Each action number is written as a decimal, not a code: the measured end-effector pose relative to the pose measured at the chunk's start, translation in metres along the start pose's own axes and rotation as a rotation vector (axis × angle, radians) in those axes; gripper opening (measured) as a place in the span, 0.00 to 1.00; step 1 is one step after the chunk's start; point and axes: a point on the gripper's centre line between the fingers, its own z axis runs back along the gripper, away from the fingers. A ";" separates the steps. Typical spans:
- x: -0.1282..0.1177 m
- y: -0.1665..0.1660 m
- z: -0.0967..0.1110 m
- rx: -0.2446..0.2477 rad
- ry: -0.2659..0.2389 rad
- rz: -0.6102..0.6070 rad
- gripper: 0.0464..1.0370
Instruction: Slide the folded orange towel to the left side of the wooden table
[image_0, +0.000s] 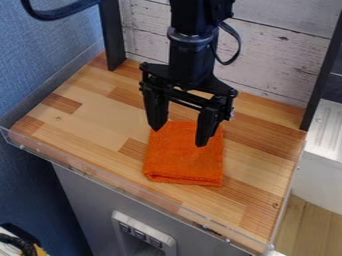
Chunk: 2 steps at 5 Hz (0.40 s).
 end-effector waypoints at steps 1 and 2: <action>0.002 -0.001 -0.002 -0.001 -0.008 0.049 0.96; 0.006 -0.002 -0.003 -0.006 -0.032 0.127 0.96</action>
